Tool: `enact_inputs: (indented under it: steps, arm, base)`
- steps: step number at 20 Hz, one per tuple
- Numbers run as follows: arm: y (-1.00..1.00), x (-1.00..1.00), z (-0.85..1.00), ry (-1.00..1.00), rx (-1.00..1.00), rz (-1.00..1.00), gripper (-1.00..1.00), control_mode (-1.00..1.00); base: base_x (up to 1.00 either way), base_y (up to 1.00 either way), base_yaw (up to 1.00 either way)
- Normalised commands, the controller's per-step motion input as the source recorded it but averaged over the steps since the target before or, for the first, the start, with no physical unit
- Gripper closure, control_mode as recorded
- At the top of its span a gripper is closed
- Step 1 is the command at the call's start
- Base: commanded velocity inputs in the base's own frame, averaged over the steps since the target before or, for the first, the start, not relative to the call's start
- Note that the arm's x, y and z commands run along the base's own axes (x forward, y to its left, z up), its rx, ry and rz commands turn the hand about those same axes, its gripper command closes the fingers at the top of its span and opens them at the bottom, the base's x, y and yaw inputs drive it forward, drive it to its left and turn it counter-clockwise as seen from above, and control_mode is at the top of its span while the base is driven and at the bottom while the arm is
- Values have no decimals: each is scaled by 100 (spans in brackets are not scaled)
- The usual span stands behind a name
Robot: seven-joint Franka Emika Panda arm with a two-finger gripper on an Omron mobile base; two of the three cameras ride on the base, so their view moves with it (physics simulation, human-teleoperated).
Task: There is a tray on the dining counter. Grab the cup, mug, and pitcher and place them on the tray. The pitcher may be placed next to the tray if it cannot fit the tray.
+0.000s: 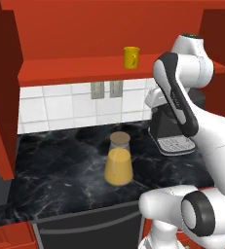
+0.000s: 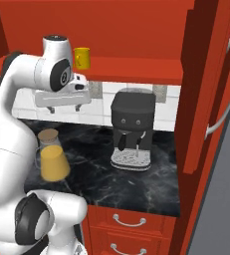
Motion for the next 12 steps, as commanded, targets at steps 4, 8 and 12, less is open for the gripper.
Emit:
enact_inputs:
  steps: [4, 8, 12]
  arm:
    - [20, 1, 47, -3, 0, -13, -100, -100]
    - [15, 19, 42, -4, 0, -19, -100, -100]
    - [0, 31, 35, -6, 0, -18, -100, -100]
  base:
    - [0, 0, 0]
    - [0, 0, 0]
    - [0, 0, 0]
